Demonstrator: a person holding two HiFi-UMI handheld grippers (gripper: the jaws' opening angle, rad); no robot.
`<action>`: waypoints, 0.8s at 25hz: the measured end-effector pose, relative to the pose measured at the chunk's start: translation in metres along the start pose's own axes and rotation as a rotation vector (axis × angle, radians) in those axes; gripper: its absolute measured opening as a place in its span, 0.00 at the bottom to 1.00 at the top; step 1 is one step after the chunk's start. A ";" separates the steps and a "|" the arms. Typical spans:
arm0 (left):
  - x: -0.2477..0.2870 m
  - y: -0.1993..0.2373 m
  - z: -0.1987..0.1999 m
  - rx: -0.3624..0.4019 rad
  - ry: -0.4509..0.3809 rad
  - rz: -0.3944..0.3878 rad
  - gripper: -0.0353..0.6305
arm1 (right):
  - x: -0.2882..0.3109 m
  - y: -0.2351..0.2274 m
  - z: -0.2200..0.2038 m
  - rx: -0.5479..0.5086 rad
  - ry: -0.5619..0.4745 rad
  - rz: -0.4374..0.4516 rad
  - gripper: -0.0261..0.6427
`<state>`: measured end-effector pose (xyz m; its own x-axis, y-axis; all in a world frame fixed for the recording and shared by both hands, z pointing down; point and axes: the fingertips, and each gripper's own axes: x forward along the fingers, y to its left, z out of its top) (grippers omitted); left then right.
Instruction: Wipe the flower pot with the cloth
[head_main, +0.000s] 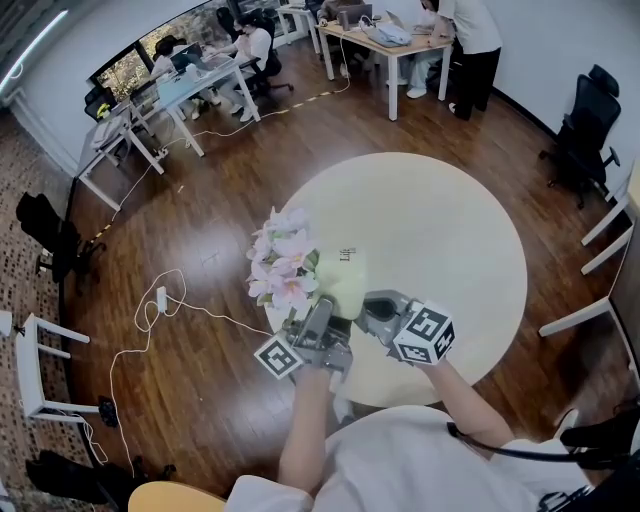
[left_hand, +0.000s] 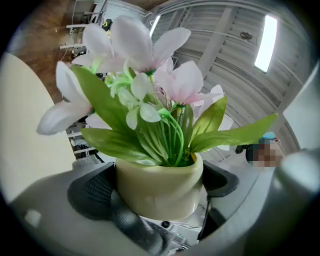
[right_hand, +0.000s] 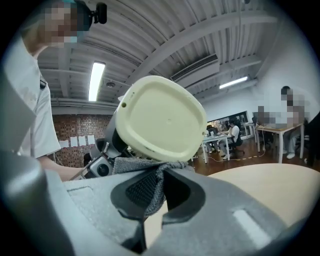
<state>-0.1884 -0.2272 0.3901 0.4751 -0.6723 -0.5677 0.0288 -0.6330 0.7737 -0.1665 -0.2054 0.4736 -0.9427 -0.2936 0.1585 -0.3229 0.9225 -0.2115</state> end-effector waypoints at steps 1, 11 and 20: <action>0.000 0.002 0.002 0.008 -0.004 0.010 0.91 | -0.001 0.003 0.001 -0.011 0.002 0.003 0.05; -0.015 0.039 0.013 0.054 -0.037 0.136 0.91 | -0.012 0.042 0.026 -0.012 -0.076 0.077 0.05; -0.029 0.053 -0.016 0.000 0.021 0.165 0.91 | -0.039 0.025 0.066 -0.041 -0.177 0.009 0.05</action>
<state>-0.1862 -0.2351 0.4516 0.4916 -0.7591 -0.4267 -0.0514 -0.5145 0.8560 -0.1432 -0.1870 0.3985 -0.9468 -0.3215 -0.0165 -0.3141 0.9336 -0.1725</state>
